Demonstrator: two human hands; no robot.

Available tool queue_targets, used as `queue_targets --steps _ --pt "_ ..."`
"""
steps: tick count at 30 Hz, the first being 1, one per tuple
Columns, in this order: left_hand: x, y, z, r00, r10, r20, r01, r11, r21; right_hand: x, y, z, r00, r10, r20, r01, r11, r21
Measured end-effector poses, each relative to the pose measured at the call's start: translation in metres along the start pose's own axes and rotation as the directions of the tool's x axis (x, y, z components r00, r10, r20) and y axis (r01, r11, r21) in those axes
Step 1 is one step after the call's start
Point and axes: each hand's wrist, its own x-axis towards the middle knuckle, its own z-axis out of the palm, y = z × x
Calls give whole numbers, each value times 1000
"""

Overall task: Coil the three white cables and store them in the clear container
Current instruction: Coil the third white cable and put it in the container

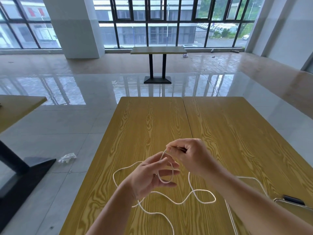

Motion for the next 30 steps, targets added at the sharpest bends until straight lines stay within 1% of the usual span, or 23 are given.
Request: queue_targets --steps 3,5,7,9,11,14,17,19,21,23,24,26,28,30 --pt "-3 -1 -5 997 -74 25 77 987 -137 0 0 4 997 -69 -20 68 997 -42" --pt "-3 -2 -8 996 -87 8 87 977 -197 -1 -1 7 996 -89 -7 89 995 -39" --pt "-4 -1 -6 996 -82 -41 75 986 -151 -2 -2 9 995 -97 15 97 995 -19" --pt "-6 0 -1 993 -64 -95 60 997 -42 -2 -2 12 996 -82 31 83 997 -4" --pt "-8 -2 2 992 -36 -122 39 999 22 -1 -1 13 996 -60 65 60 998 7" --pt "-12 -3 1 992 5 -128 1 999 46 0 -2 10 989 19 146 -18 1000 -3" --pt "-13 -3 -7 978 62 -199 -49 996 69 3 4 -4 978 103 184 -101 995 -17" --pt "-15 -1 -17 947 106 -302 -97 994 45 4 12 -16 979 147 141 -142 989 -46" --pt "-17 1 -24 898 131 -420 -127 991 38 3 22 -24 983 168 70 -160 982 -103" --pt "-16 1 -26 854 149 -499 -134 989 65 2 29 -25 985 173 19 -167 970 -176" --pt "-14 0 -24 833 162 -529 -138 987 83 0 30 -22 984 175 15 -168 962 -215" --pt "-8 -2 -18 779 186 -598 -174 982 78 -5 26 -12 978 194 70 -166 943 -289" --pt "-3 -2 -13 723 185 -665 -231 973 20 -11 19 1 962 218 163 -154 931 -332" --pt "2 -2 -12 689 158 -707 -267 963 -46 -17 14 11 940 239 243 -148 929 -340"
